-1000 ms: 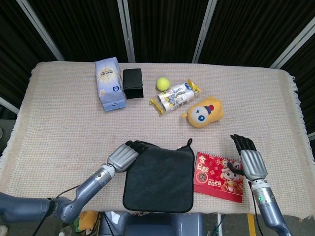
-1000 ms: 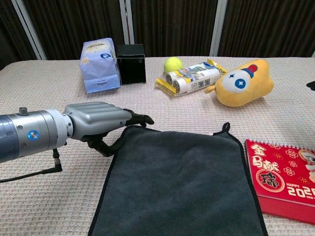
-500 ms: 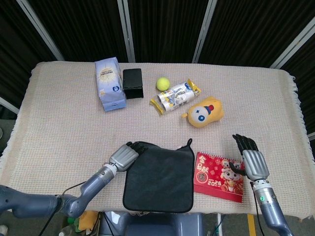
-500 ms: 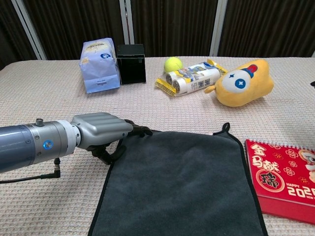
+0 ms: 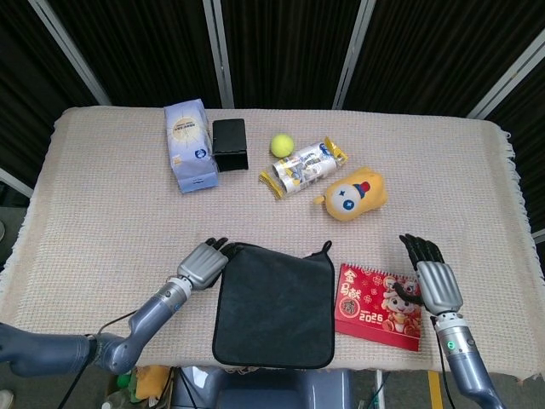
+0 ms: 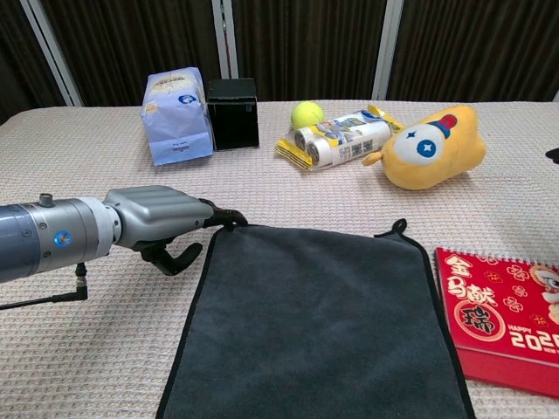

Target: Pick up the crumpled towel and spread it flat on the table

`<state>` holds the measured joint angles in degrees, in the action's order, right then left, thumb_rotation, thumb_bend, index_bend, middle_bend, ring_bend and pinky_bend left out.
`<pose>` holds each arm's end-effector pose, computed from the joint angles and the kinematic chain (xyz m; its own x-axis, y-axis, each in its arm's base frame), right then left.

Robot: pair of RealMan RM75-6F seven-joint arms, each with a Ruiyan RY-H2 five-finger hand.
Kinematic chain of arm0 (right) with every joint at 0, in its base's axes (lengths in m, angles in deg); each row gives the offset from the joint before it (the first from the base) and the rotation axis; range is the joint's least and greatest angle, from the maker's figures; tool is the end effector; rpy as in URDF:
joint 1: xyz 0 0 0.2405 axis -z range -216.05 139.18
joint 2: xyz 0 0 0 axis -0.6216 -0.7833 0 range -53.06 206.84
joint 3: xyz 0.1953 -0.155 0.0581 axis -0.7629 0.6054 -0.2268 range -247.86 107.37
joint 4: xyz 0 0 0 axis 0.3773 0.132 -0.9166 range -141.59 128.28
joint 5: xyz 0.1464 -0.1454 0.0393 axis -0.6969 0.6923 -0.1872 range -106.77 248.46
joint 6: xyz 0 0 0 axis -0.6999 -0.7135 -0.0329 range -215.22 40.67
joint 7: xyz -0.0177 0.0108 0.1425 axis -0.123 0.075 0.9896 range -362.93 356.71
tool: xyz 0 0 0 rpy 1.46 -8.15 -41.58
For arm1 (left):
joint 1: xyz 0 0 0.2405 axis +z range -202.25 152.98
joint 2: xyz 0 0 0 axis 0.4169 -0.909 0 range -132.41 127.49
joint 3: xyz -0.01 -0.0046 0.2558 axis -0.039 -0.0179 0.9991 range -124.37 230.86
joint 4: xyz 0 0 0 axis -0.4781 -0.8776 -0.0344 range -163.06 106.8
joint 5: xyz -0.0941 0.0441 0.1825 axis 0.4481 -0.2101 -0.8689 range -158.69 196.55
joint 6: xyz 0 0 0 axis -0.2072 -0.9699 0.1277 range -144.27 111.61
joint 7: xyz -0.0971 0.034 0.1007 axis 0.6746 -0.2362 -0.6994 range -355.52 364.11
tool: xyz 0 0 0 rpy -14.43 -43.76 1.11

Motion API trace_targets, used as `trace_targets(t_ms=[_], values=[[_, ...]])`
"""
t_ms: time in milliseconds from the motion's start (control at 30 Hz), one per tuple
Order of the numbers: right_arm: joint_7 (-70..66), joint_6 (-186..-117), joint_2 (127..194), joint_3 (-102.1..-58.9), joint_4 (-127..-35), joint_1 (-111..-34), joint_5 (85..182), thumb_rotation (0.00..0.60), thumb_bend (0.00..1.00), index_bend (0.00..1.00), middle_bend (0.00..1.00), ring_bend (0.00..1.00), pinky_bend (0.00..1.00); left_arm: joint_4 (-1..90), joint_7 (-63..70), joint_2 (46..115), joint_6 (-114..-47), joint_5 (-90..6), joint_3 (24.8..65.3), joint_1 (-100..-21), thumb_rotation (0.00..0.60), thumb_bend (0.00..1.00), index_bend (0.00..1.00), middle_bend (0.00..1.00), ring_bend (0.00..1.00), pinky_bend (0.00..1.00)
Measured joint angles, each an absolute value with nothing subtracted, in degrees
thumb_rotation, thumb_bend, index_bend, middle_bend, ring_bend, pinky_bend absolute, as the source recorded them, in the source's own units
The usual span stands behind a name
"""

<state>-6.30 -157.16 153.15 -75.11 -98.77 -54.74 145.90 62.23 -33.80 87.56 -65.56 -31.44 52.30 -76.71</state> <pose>-0.2762 -0.2394 0.0657 0.2292 -0.2095 0.9506 -0.9733 -0.0351 0.2270 -0.1287 0.3099 -0.0627 0.7028 0.3659 0.6100 0.6896 -0.5608 -0.4582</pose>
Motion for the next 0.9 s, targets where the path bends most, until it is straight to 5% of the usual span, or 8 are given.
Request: trace_targets(t_ms=[167, 533, 900], values=[[-6.8, -157.13, 153.33, -74.99, -98.79, -54.68, 146.04, 0.6, 0.36, 0.0, 0.08, 0.03, 0.05, 62.57, -33.34, 87.16, -65.93, -31.64, 52.55, -76.57, 0.6, 0.71, 0.04, 0.08, 0.05, 0.16], [-7.3, -156.89, 153.49, -74.86, -98.22, -54.93, 146.88, 0.6, 0.36, 0.0, 0.08, 0.03, 0.05, 66.75, -25.67, 84.45, -72.03, -36.89, 50.17, -73.23, 0.6, 0.2, 0.0, 0.05, 0.05, 0.16], [-8.58, -153.34, 153.54, -75.83, -96.7, -58.54, 148.5, 0.6, 0.36, 0.0, 0.08, 0.03, 0.04, 74.23, -16.8, 77.45, -86.37, -46.69, 51.44, -62.26, 0.6, 0.16, 0.0, 0.05, 0.05, 0.16]])
